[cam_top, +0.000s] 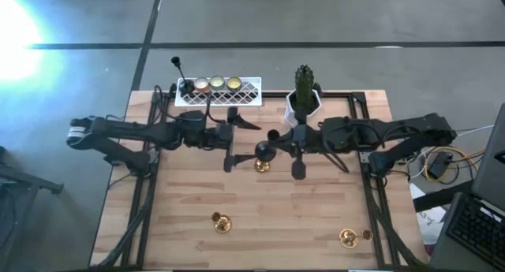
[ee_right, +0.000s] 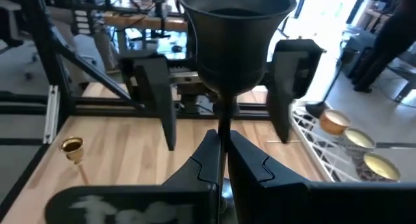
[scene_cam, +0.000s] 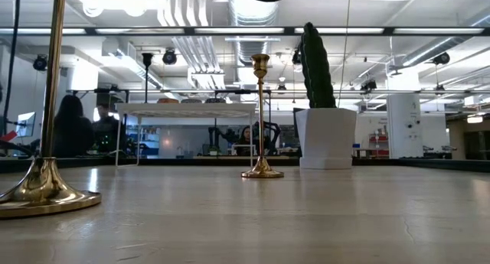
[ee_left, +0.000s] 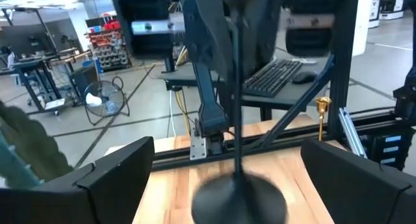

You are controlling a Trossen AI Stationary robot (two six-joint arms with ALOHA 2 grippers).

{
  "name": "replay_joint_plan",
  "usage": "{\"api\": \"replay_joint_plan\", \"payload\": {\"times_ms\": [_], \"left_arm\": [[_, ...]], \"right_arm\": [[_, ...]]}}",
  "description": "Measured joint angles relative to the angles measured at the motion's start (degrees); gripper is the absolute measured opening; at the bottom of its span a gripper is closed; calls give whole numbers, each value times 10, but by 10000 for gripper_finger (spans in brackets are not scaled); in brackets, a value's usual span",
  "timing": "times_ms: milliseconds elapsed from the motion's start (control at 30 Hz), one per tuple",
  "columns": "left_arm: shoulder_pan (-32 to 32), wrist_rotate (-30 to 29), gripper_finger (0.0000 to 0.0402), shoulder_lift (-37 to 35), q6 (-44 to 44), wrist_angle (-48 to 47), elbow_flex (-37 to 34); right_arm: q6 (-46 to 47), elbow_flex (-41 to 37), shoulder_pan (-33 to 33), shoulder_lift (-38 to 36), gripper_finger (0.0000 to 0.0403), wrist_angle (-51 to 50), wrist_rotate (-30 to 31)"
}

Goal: Pick & Place candle stick holders
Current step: Put the black candle holder on the shelf

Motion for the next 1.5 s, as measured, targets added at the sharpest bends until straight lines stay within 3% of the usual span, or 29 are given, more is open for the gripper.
{"api": "replay_joint_plan", "payload": {"times_ms": [433,567,1500], "left_arm": [[1,21,392,42,-17,-15,63],[5,21,375,53,-20,-19,71],[18,37,61,54,-47,-26,82]], "right_arm": [[-4,2,-40,12,8,25,-58],[-4,2,-41,12,8,28,-57],[2,1,-42,12,8,30,-60]]}}
